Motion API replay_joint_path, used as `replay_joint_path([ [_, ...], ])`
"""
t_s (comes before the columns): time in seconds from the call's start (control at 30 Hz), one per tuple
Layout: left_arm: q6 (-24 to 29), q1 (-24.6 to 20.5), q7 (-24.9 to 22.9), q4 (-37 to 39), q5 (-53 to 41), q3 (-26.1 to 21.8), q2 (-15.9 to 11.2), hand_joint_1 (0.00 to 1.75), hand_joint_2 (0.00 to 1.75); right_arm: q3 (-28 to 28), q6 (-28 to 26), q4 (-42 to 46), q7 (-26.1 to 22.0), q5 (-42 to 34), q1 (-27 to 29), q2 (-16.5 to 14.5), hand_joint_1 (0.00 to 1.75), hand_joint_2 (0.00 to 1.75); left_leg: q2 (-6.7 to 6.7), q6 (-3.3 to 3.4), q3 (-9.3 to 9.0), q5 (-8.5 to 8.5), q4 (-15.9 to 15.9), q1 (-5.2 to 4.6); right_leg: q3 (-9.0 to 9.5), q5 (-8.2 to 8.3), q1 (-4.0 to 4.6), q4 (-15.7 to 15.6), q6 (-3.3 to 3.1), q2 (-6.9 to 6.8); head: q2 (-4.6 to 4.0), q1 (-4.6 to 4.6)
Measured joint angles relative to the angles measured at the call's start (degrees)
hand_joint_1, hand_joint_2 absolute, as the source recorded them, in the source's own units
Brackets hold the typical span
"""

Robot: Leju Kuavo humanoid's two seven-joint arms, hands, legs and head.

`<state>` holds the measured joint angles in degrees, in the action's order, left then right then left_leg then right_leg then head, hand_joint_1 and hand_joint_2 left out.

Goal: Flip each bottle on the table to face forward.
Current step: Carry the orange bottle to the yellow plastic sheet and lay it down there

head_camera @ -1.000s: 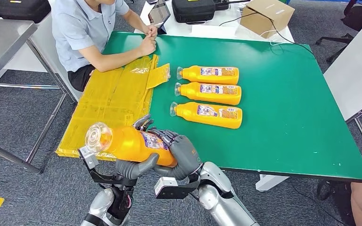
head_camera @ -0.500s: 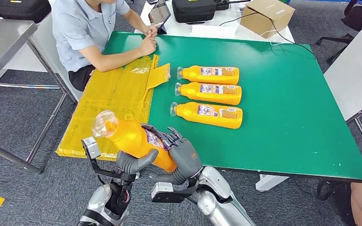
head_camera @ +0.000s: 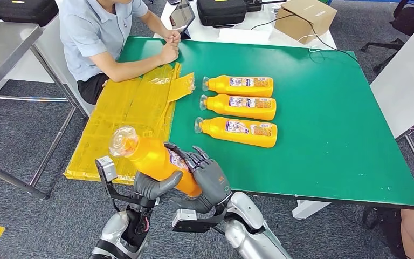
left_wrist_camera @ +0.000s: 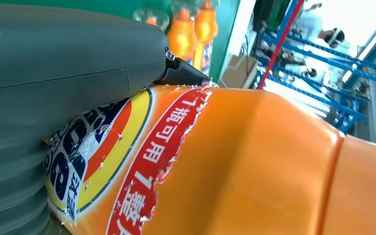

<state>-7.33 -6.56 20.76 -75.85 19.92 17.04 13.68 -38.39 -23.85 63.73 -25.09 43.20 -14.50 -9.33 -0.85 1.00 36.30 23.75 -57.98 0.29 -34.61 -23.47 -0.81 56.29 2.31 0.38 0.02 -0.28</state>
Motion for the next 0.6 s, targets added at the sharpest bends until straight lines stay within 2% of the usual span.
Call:
replay_joint_path([
  [0.07, 4.19, -0.41, 0.38, 0.18, -3.62, -0.2, -0.19, 1.75, 1.75, 0.08, -2.22, -0.08, 0.77, 1.39, 0.43, 0.08, 0.0, 0.0, -0.01, 0.0, 0.01, 0.0, 0.0, 0.0, 0.0, 0.0, 0.0, 0.0, 0.0, 0.0, 0.0, 0.01],
  [0.13, 11.03, -1.55, 0.74, 0.84, -9.34, -1.2, -0.71, 1.75, 1.75, 0.14, -4.92, 0.07, 1.31, 3.29, 1.15, 0.26, 0.0, 0.0, 0.05, 0.0, -0.01, 0.01, 0.0, 0.0, -0.01, 0.02, 0.01, 0.0, -0.01, 0.03, 0.0, 0.01],
  [0.2, 18.07, -3.24, 0.9, 1.9, -16.71, -2.78, -1.92, 1.75, 1.75, 0.09, -7.0, 0.41, 1.94, 5.59, 2.19, 0.43, 0.0, 0.0, 0.16, -0.02, -0.02, 0.0, 0.0, 0.0, -0.04, 0.04, 0.04, 0.01, -0.02, 0.09, 0.0, -0.02],
  [0.3, 24.13, -6.27, 0.75, 4.0, -28.45, -4.92, -4.04, 1.75, 1.75, 0.04, -7.65, 1.11, 2.97, 7.03, 3.22, 0.68, 0.0, 0.0, 0.05, -0.08, 0.01, -0.08, 0.0, 0.09, -0.06, 0.03, 0.1, 0.04, -0.04, 0.04, 0.0, -0.01],
  [0.43, 26.74, -10.25, -0.09, 6.54, -38.4, -7.73, -6.09, 1.75, 1.75, 0.33, -7.18, 1.58, 3.22, 5.69, 3.61, 0.8, 0.0, 0.0, 0.07, -0.11, 0.02, -0.11, 0.0, 0.16, -0.05, 0.05, 0.11, 0.05, -0.04, 0.02, 0.0, 0.01],
  [0.6, 26.14, -13.46, -1.32, 7.96, -41.18, -10.73, -7.47, 1.75, 1.75, 1.66, -7.23, 1.39, 2.68, 5.1, 4.27, 0.85, 0.0, 0.0, 0.02, -0.11, 0.03, -0.11, 0.0, 0.14, -0.04, 0.05, 0.08, 0.05, -0.03, 0.02, 0.0, 0.01],
])
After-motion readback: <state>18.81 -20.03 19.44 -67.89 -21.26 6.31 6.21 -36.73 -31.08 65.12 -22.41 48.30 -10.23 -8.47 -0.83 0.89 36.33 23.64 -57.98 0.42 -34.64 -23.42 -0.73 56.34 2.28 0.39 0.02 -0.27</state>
